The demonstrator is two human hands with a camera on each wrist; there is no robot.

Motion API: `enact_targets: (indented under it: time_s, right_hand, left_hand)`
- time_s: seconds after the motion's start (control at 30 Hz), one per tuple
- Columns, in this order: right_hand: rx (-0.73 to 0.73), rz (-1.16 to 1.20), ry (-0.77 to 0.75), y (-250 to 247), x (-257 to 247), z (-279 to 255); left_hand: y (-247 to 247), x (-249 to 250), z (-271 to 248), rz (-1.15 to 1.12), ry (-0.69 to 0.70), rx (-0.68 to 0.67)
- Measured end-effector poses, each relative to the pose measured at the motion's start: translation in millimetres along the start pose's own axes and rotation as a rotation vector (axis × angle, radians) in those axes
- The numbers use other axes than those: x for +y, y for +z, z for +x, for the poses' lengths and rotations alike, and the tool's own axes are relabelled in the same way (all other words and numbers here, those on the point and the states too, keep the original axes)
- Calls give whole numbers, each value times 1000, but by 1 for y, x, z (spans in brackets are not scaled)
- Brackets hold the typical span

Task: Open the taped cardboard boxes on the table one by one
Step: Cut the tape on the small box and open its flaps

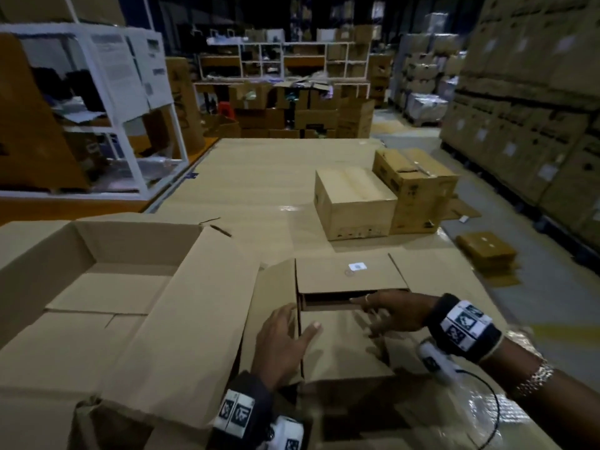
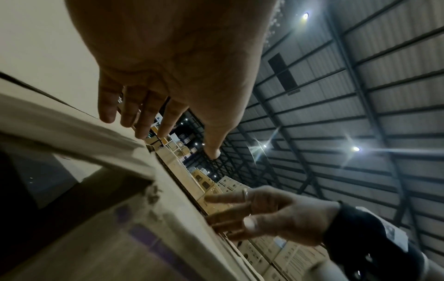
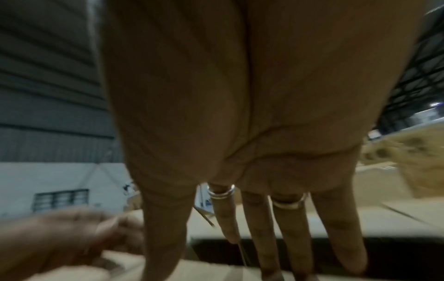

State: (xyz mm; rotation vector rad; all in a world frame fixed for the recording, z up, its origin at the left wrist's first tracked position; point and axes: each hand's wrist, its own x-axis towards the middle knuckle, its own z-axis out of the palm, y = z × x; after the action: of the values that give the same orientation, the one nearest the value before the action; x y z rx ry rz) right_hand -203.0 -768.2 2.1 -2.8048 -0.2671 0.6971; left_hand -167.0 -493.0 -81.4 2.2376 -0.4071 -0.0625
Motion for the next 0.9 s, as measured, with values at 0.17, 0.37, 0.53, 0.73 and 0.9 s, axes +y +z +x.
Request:
enact_targets:
  time_s: [0.17, 0.37, 0.53, 0.73, 0.9]
  right_hand:
    - [183, 98, 122, 30, -1, -8]
    - [531, 69, 5, 1, -48, -77]
    - [429, 170, 39, 27, -79, -127]
    - [266, 285, 76, 110, -85, -143]
    - [316, 21, 145, 156, -58, -96]
  left_hand:
    - [0, 16, 11, -7, 44, -59]
    - [-29, 47, 3, -484, 7, 101]
    - [-46, 60, -20, -662, 10, -254]
    - [-12, -3, -40, -203, 166, -452]
    - [0, -3, -49, 22, 356, -327]
